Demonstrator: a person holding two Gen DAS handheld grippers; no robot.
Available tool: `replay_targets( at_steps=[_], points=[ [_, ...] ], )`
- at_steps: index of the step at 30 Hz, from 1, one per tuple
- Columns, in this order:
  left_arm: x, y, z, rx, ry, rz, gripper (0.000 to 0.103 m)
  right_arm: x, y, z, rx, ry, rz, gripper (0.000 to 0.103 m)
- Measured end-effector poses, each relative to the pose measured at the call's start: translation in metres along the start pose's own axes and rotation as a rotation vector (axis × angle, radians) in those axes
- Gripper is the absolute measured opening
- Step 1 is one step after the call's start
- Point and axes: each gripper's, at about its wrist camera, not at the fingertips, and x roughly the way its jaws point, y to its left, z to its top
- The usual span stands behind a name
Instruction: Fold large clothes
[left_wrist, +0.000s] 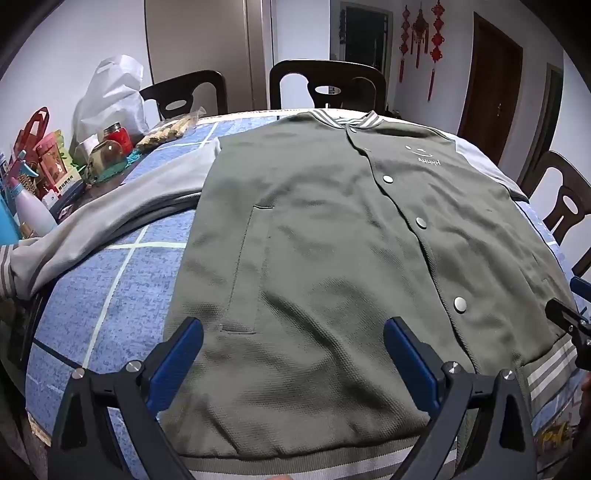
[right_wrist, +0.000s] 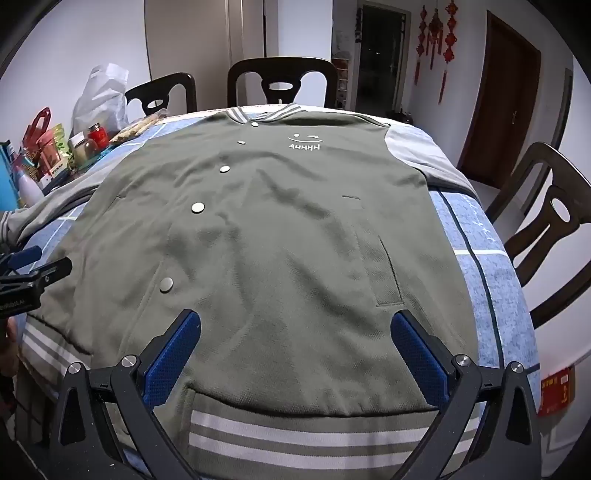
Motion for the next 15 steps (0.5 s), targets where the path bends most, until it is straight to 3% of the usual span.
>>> replay_targets(
  at_steps=[3, 15],
  points=[
    [0.002, -0.001, 0.002, 0.001, 0.031, 0.007, 0.099, 0.003, -0.002, 0.002, 0.004, 0.011, -0.003, 0.103],
    [0.005, -0.003, -0.003, 0.022, 0.020, -0.036, 0.099, 0.002, 0.006, 0.000, -0.006, 0.000, -0.001, 0.103]
  ],
)
